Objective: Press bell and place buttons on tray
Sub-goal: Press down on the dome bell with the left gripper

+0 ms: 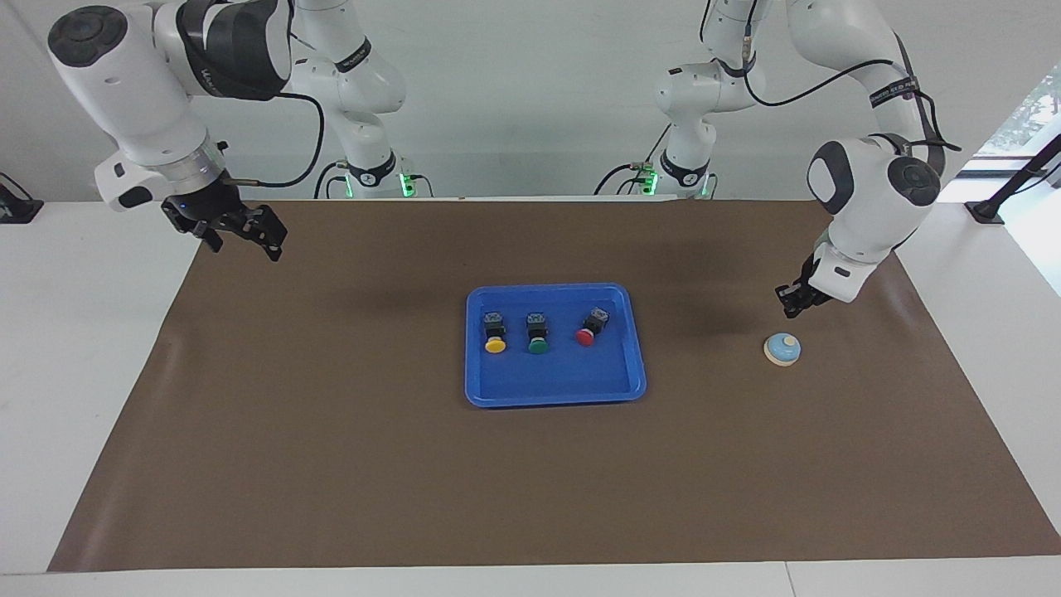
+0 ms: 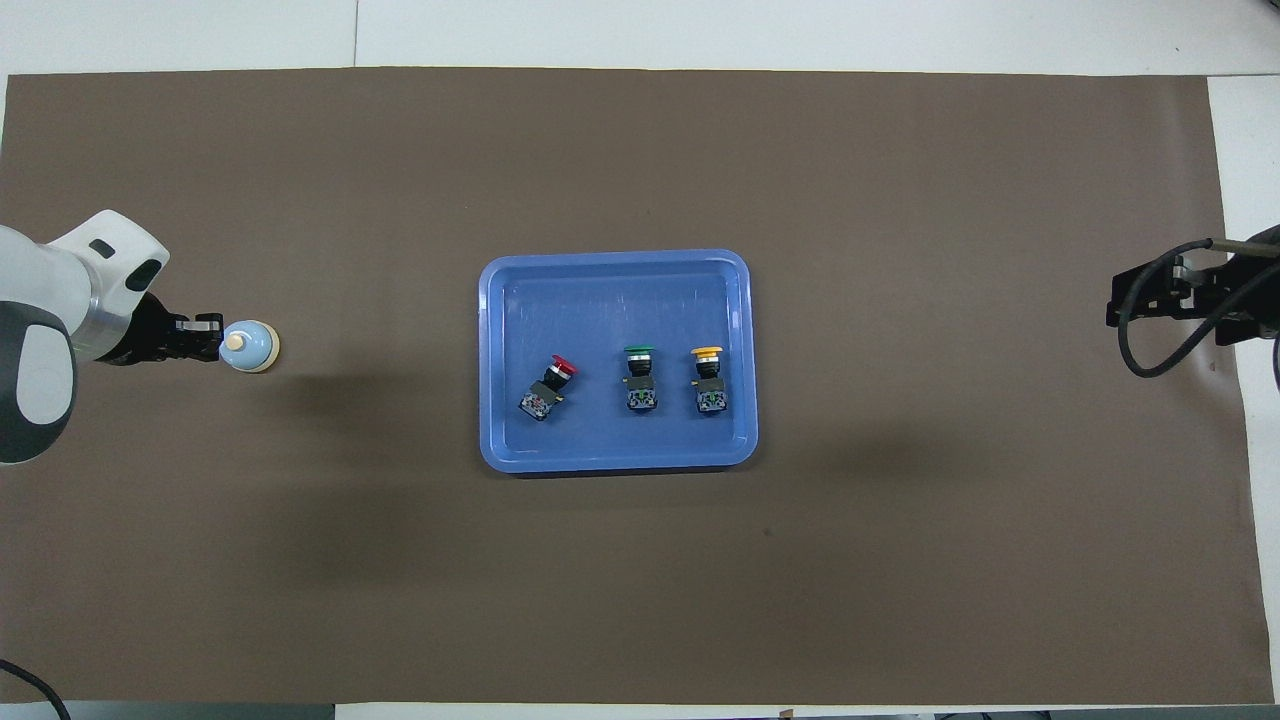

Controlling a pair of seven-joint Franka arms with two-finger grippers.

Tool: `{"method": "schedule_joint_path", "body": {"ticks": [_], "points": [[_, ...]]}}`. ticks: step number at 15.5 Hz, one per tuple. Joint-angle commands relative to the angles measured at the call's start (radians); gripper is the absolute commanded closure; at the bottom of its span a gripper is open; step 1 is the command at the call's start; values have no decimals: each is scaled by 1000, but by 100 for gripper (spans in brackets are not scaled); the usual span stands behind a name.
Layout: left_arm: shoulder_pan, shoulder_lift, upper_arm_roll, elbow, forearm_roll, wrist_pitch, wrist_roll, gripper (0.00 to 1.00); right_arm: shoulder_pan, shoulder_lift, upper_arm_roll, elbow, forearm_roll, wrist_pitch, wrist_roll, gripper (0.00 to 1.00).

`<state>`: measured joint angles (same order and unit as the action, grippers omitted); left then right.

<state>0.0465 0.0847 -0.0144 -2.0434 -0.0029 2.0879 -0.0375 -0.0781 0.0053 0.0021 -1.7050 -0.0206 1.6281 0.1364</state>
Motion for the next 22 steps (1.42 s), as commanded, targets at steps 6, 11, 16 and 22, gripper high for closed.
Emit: {"method": "schedule_joint_path", "body": {"ticks": [6, 11, 16, 22], "points": [[12, 72, 1, -1, 1, 107, 38, 100, 12, -38, -17, -38, 16, 15, -20, 0], [30, 105, 1, -14, 1, 175, 38, 100, 26, -38, -25, -35, 16, 12, -20, 0], [13, 124, 1, -83, 3, 250, 36, 100, 20, -38, -24, -33, 16, 12, -20, 0], [15, 124, 1, 73, 3, 34, 36, 100, 20, -38, -24, -33, 16, 12, -20, 0]]}}
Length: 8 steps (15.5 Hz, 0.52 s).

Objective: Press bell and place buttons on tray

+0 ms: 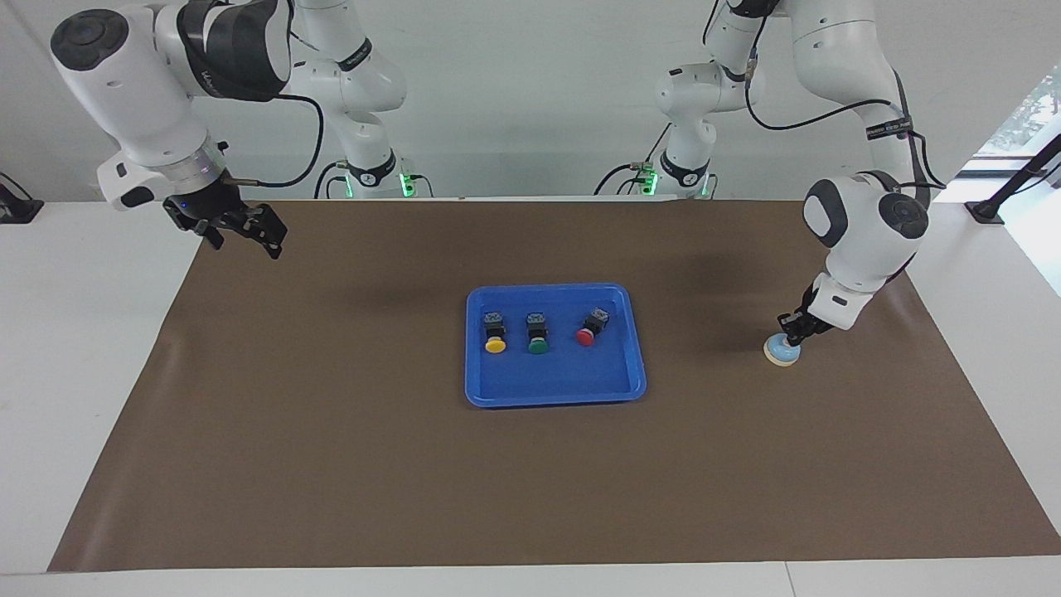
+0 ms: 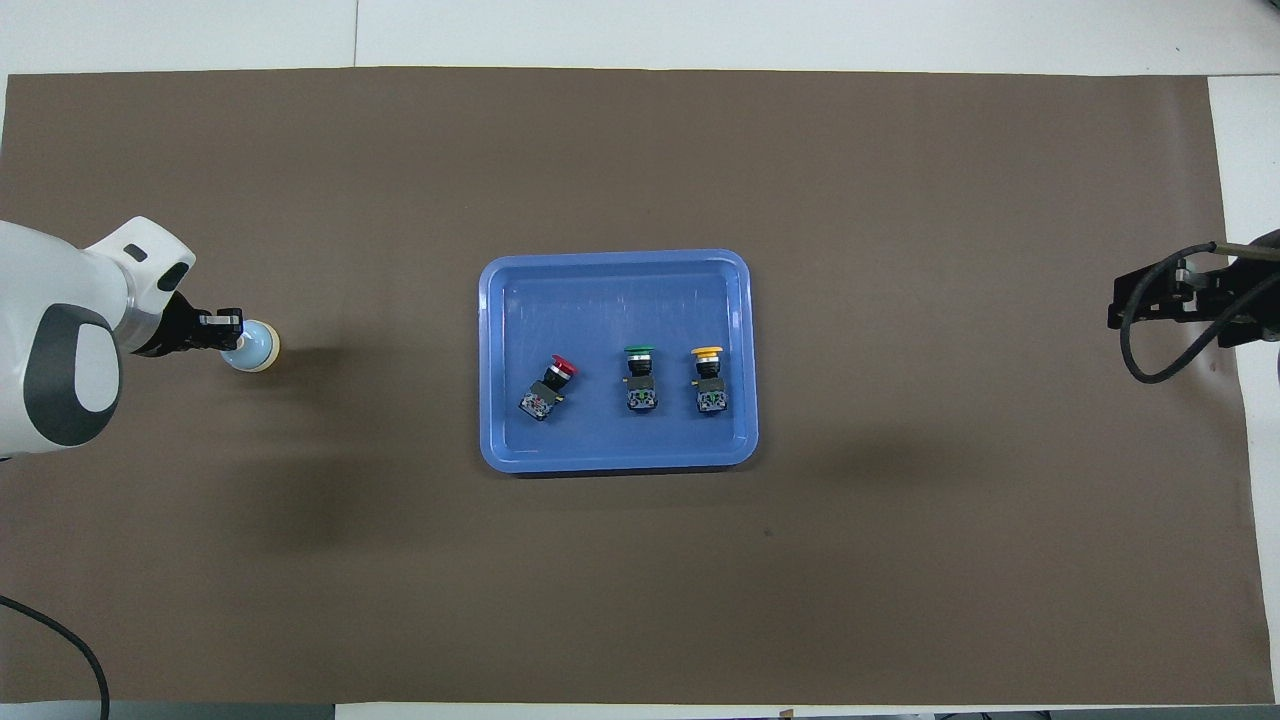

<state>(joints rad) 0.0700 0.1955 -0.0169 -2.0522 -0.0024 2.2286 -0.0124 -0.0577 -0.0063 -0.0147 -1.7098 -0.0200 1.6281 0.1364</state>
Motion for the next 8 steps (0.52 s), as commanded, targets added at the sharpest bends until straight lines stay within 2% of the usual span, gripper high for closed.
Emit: {"method": "schedule_joint_path", "body": {"ticks": [1, 2, 6, 8], "points": [[-10, 10, 3, 110, 2, -145, 9, 47, -1, -26, -7, -28, 15, 12, -20, 0], [-10, -1, 2, 116, 2, -158, 0, 0, 1, -26, -7, -28, 15, 12, -20, 0], [-30, -99, 0, 130, 2, -202, 0, 0, 1, -26, -7, -28, 15, 12, -20, 0], [-26, -119, -2, 216, 4, -379, 3, 0, -1, -26, -7, -28, 15, 12, -20, 0]]}}
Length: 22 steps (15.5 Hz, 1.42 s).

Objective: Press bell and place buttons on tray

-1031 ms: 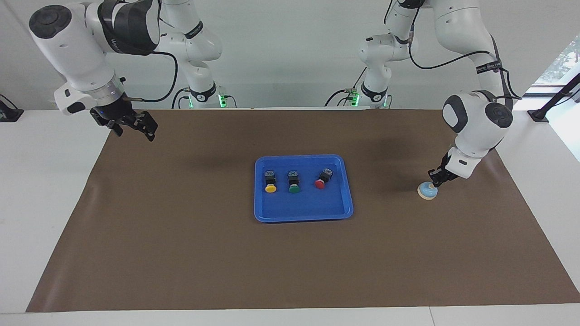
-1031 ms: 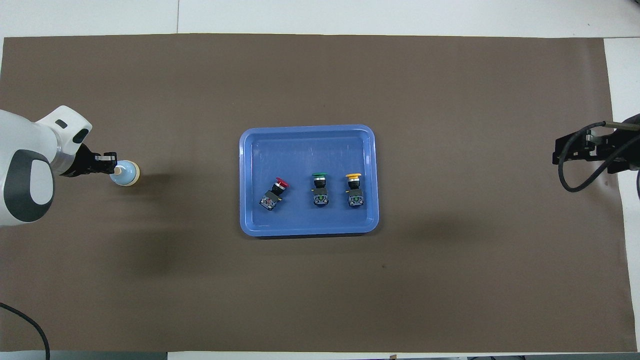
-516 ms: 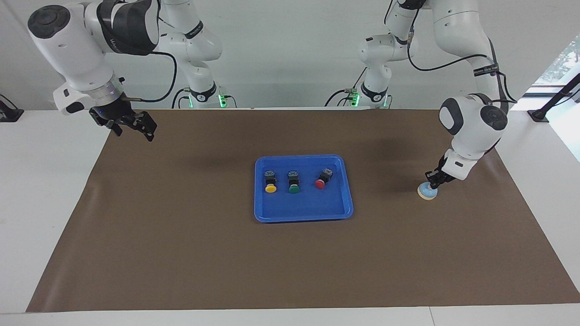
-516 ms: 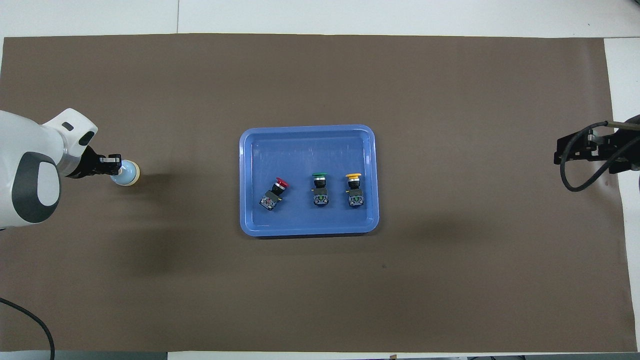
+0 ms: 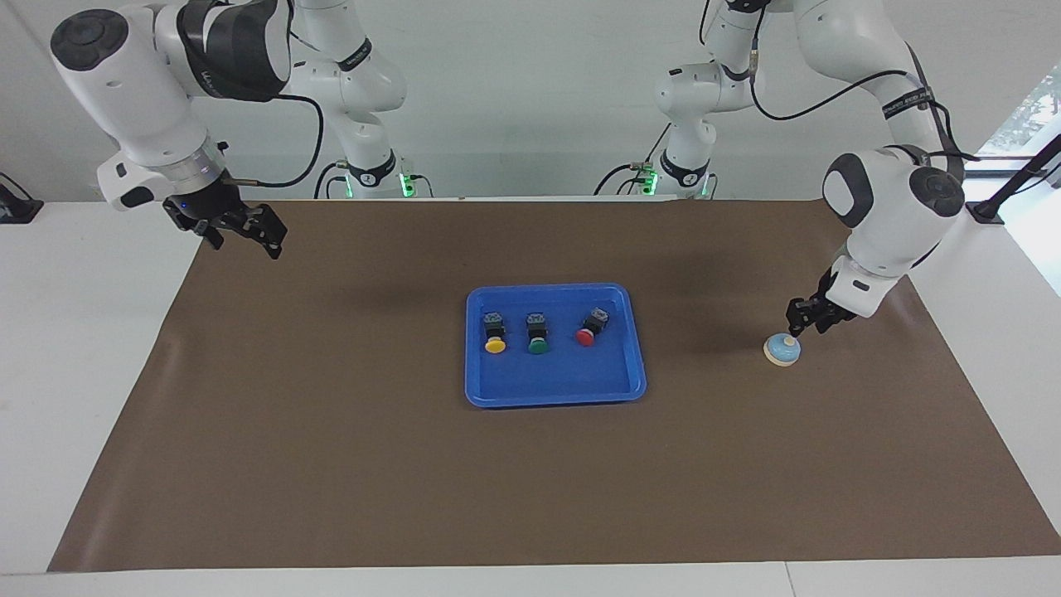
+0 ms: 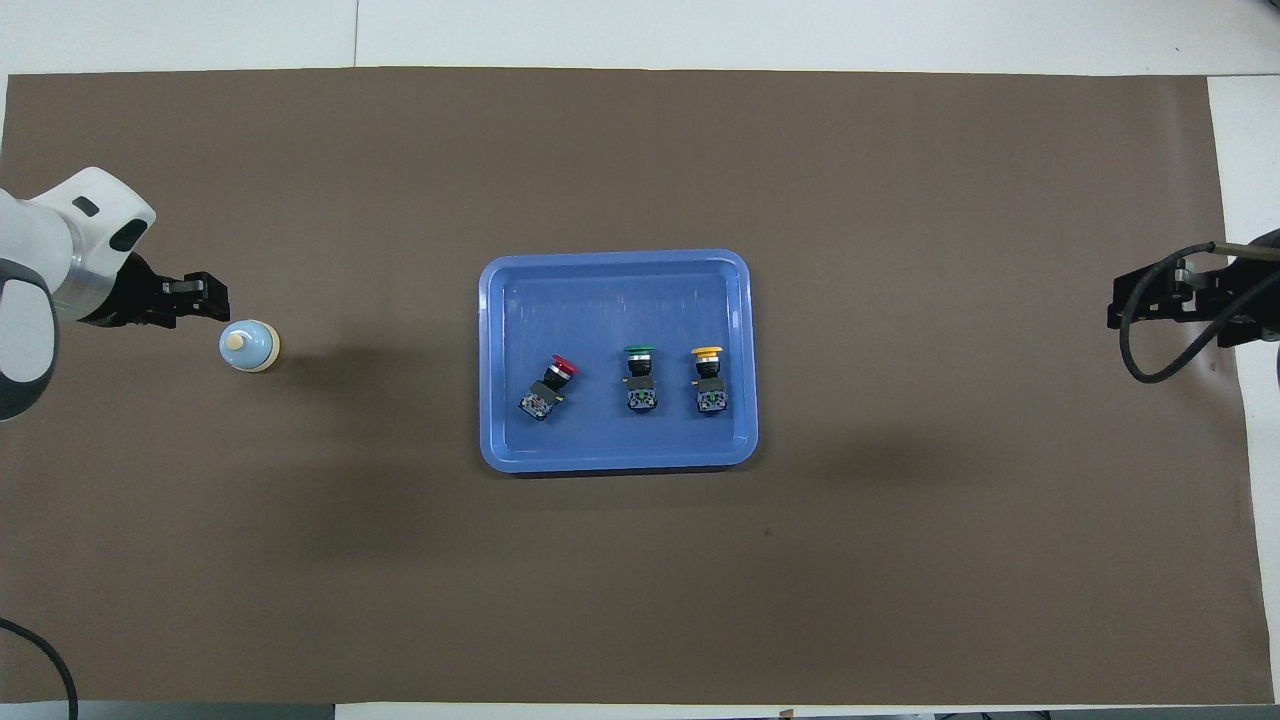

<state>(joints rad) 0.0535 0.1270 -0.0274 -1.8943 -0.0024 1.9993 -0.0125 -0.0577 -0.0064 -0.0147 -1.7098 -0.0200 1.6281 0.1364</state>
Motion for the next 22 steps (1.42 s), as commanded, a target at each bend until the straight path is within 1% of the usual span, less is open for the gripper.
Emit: {"method": "schedule_joint_path", "body": {"ticks": [1, 2, 4, 9, 14, 16, 22], "points": [[-10, -50, 9, 104, 4, -227, 9, 0, -1, -26, -5, -28, 15, 12, -20, 0], [-12, -50, 9, 144, 4, -284, 11, 0, -1, -26, -5, -28, 15, 12, -20, 0], [-15, -58, 7, 178, 4, -359, 11, 0, -1, -26, -5, -28, 15, 10, -20, 0], [-17, -122, 3, 178, 4, -450, 11, 0, 1, -26, -5, -28, 15, 12, -20, 0], [-20, -127, 1, 179, 4, -473, 11, 0, 1, -26, -5, -28, 15, 12, -20, 0], [-41, -133, 1, 181, 4, -479, 11, 0, 1, -26, -7, -28, 15, 12, -20, 0], [-47, -142, 0, 179, 4, -473, 11, 0, 1, -26, -5, -28, 15, 12, -20, 0]]}}
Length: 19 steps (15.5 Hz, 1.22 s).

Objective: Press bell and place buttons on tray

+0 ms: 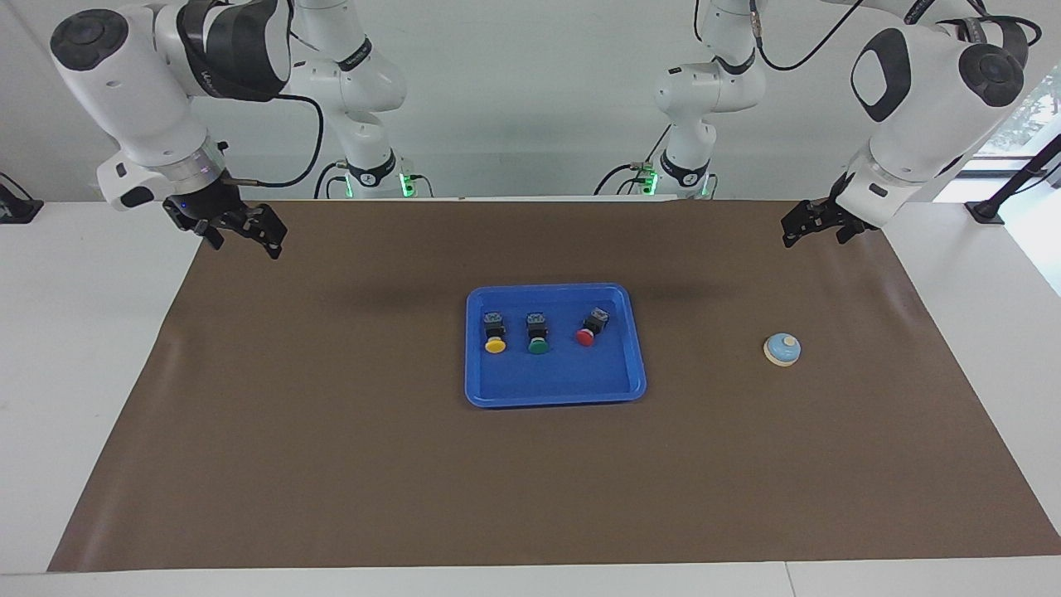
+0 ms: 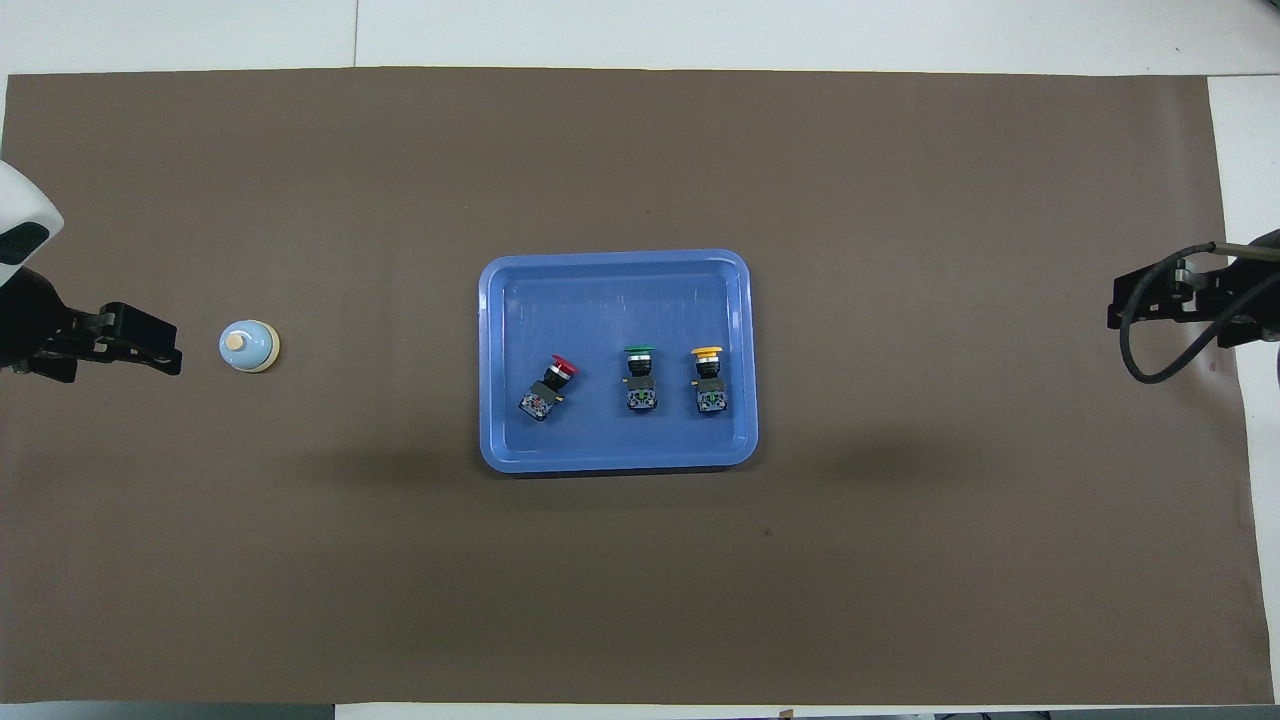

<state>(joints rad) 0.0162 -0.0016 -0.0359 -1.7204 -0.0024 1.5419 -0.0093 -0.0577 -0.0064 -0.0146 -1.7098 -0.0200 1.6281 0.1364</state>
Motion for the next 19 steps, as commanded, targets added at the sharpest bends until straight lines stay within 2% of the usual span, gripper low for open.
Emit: {"method": "schedule_joint_path", "body": {"ticks": [1, 11, 19], "points": [[2, -12, 8, 5, 4, -5, 9, 0, -1, -26, -5, -28, 15, 12, -20, 0], [4, -12, 13, 12, 4, 34, 8, 0, -1, -26, -5, -28, 15, 12, -20, 0], [4, -12, 13, 35, 5, 15, 8, 0, -1, -26, -7, -28, 15, 12, -20, 0]]}}
